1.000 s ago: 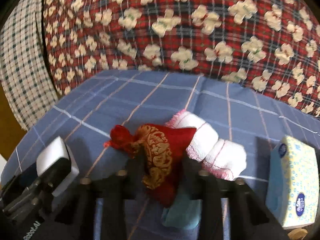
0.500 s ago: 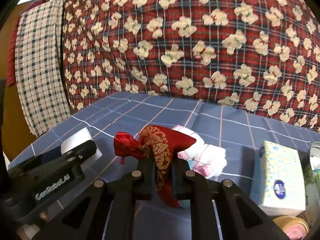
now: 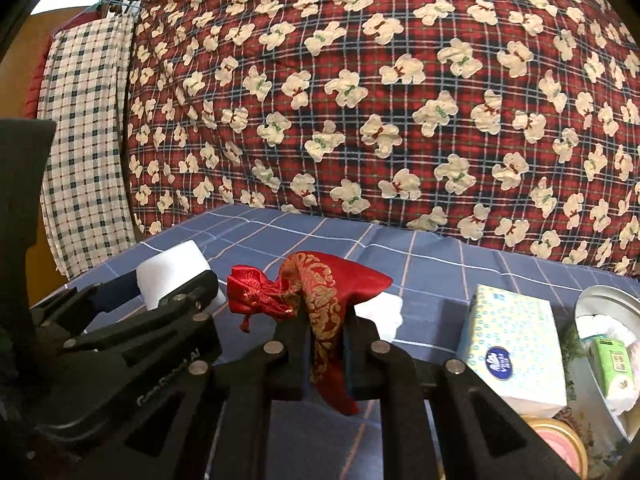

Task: Organize soft objects
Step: 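Lift the white cube with the left gripper while the right lifts the red pouch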

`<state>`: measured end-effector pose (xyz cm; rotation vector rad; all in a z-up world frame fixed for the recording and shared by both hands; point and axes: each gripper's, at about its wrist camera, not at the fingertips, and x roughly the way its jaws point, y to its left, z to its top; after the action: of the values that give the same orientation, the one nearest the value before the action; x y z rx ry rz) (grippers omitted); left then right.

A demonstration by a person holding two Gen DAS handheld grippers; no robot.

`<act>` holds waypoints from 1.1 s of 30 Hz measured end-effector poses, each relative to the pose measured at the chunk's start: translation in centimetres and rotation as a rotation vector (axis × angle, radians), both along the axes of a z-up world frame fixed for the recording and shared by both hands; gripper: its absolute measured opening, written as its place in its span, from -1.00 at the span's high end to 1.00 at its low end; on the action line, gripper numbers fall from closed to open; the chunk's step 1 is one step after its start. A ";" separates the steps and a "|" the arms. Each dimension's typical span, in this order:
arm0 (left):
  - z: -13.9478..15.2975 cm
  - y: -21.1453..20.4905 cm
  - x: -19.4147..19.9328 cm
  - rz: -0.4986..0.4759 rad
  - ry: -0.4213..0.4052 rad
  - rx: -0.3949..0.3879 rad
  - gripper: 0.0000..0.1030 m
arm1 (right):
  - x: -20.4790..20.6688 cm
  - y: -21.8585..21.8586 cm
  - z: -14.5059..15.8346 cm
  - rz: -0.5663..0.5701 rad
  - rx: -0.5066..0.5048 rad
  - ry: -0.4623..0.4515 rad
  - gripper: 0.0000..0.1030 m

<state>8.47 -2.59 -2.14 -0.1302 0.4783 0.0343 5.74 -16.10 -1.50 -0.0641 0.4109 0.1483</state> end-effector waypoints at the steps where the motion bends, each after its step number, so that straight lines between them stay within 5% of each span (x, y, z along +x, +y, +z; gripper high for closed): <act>1: 0.0 -0.1 -0.2 -0.002 -0.002 -0.002 -0.18 | -0.2 -0.1 0.0 -0.001 0.002 -0.007 0.75; 17: 0.8 -4.2 -3.0 -0.012 -0.109 0.107 -0.18 | -3.1 -3.6 0.6 -0.054 0.005 -0.089 0.75; 33: 0.7 -7.9 -2.9 -0.097 -0.078 0.092 -0.17 | -4.0 -6.9 0.8 -0.097 0.007 -0.093 0.74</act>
<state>5.61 -10.50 -1.46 -0.0177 0.4036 -0.0441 1.75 -22.99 -0.73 -0.0437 0.3200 0.0512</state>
